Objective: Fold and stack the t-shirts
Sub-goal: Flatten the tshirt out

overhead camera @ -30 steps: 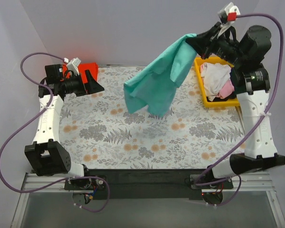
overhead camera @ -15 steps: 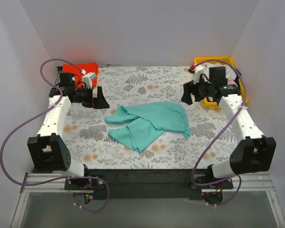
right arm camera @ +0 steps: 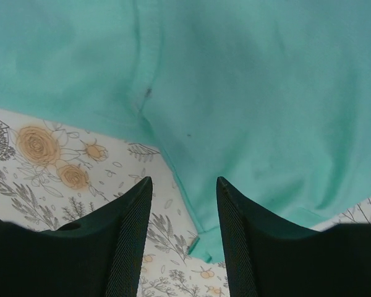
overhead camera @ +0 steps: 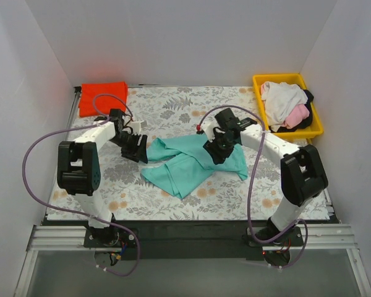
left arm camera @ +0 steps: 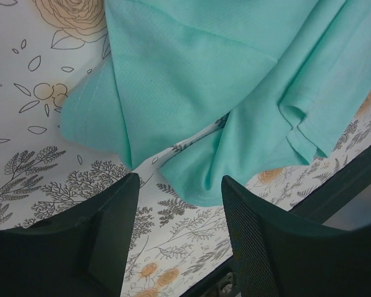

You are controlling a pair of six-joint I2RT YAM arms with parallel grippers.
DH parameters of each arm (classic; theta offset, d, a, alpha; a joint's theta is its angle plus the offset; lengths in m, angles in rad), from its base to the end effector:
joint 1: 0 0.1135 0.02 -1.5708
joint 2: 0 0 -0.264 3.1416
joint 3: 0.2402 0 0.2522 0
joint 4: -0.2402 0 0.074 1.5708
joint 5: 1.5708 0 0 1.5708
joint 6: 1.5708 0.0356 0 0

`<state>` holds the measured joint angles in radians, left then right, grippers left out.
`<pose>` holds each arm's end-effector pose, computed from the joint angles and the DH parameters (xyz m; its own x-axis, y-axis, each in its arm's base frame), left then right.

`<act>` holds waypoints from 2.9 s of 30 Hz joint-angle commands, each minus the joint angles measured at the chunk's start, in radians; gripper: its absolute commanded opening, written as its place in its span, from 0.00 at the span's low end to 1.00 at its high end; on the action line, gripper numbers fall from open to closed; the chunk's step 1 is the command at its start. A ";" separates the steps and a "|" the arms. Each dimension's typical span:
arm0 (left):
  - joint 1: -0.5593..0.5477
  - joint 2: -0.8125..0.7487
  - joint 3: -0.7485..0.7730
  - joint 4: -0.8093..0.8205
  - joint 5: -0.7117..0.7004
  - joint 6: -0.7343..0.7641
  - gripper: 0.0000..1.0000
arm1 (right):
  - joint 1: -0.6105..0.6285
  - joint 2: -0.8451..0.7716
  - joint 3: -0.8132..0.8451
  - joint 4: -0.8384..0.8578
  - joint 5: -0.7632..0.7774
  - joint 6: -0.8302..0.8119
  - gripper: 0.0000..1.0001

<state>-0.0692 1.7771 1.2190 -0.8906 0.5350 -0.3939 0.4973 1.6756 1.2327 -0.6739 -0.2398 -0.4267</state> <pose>0.3243 -0.0407 0.1892 -0.9610 -0.2643 0.0817 -0.2679 0.8149 -0.5140 0.2968 0.1707 0.2277 -0.4894 -0.7230 -0.4876 -0.8321 0.5545 0.0128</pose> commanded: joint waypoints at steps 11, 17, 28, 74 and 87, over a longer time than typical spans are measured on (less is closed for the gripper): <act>-0.003 0.077 0.023 0.061 -0.041 -0.065 0.55 | 0.172 0.173 0.077 0.051 0.105 0.014 0.62; -0.001 0.091 0.066 0.053 0.026 -0.092 0.63 | 0.176 0.216 0.102 0.083 0.211 0.026 0.25; -0.001 -0.030 0.039 -0.056 0.166 0.031 0.67 | 0.017 0.023 0.238 0.076 0.125 0.078 0.01; 0.009 -0.465 -0.322 0.081 -0.247 0.374 0.42 | -0.179 -0.016 0.297 -0.270 -0.337 -0.153 0.47; 0.365 -0.070 0.074 -0.277 0.258 0.251 0.68 | 0.487 0.108 0.240 0.102 0.024 -0.001 0.37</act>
<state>0.2802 1.7000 1.2747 -1.0470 0.6647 -0.1055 0.8803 1.7367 1.4754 -0.6750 -0.3805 -0.4656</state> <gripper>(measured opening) 0.673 0.365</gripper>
